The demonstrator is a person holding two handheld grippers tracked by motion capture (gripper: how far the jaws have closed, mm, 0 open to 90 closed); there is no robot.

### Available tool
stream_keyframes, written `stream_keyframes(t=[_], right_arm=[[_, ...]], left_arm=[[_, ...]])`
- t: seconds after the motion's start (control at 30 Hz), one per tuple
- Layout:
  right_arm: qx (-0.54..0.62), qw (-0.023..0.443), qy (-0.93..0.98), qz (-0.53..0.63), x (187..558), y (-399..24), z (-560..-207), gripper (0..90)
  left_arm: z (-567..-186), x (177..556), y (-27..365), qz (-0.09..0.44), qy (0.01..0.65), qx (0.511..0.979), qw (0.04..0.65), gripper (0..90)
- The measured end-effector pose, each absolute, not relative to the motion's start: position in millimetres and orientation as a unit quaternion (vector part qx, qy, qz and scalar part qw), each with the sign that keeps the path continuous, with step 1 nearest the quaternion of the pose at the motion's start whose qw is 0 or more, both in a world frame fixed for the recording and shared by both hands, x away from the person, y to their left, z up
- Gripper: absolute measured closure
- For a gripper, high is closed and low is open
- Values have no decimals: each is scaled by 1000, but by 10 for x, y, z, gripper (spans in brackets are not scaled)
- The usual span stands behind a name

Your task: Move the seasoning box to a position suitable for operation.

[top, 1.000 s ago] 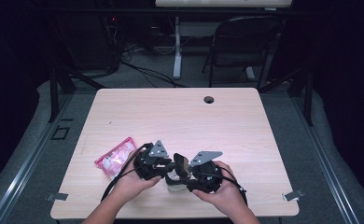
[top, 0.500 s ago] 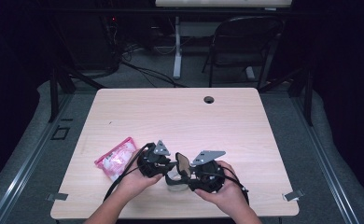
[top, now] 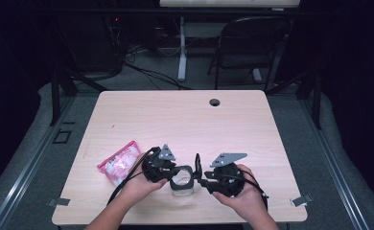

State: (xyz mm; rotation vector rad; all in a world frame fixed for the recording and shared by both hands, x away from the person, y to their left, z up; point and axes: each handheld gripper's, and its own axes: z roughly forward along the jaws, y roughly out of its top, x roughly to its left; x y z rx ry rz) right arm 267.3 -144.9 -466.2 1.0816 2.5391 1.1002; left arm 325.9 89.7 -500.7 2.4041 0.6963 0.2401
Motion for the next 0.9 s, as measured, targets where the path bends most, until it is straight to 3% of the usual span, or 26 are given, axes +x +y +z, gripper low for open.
stream_keyframes(t=[0.17, 0.3, 0.7, 0.9], right_arm=[[373, 72, 845, 378, 2676, -1479, -4688, 692], [376, 67, 841, 382, 2683, -1498, -4687, 794], [403, 98, 820, 393, 2816, -1614, -4702, 815], [425, 99, 800, 411, 2924, -1731, -4743, 834]], left_arm=[[-5010, 3263, 893, 91, 263, 910, 308, 708], [-5009, 3266, 887, 88, 263, 910, 307, 704], [-5023, 3332, 781, 89, 277, 904, 314, 712], [-5032, 3379, 697, 89, 278, 901, 320, 761]])
